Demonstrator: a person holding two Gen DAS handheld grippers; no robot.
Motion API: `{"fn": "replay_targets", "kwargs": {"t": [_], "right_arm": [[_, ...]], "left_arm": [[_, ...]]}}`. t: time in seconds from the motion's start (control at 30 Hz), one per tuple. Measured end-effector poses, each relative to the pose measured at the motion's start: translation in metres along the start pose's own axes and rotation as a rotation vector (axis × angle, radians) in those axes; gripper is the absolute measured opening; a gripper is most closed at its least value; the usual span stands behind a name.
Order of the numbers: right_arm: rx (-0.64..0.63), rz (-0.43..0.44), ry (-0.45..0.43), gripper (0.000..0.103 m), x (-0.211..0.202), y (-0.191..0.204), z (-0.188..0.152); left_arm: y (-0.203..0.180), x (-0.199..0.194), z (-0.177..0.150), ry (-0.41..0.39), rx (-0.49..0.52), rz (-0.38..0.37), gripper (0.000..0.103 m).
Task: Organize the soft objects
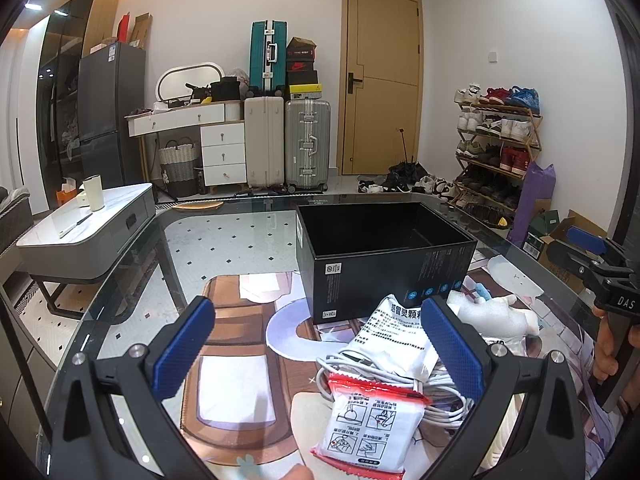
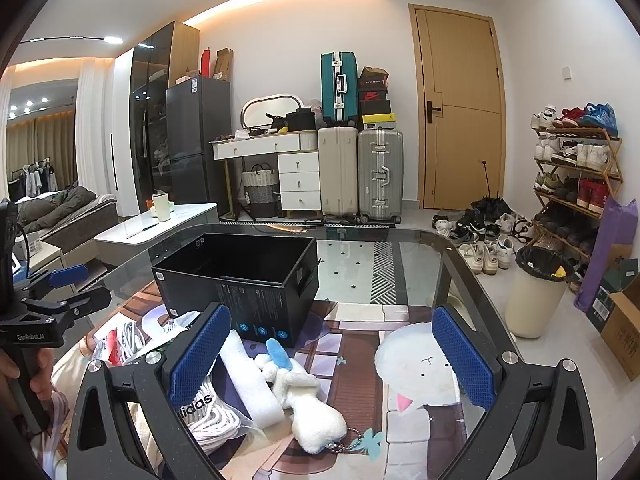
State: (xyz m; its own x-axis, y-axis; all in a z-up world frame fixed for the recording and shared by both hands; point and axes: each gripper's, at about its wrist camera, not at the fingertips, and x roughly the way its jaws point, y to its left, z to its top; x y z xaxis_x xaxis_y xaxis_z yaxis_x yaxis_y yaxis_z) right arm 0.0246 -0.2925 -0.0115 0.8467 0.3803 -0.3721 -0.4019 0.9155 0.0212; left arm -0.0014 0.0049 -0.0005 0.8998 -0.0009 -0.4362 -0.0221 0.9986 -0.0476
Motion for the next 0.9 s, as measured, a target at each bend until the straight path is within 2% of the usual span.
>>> {"fn": "replay_targets", "kwargs": {"t": [0.9], "right_arm": [[0.0, 0.003, 0.001, 0.103, -0.0002, -0.001, -0.0006]], "left_arm": [[-0.0061, -0.0013, 0.0007, 0.0, 0.012, -0.003, 0.103]]}}
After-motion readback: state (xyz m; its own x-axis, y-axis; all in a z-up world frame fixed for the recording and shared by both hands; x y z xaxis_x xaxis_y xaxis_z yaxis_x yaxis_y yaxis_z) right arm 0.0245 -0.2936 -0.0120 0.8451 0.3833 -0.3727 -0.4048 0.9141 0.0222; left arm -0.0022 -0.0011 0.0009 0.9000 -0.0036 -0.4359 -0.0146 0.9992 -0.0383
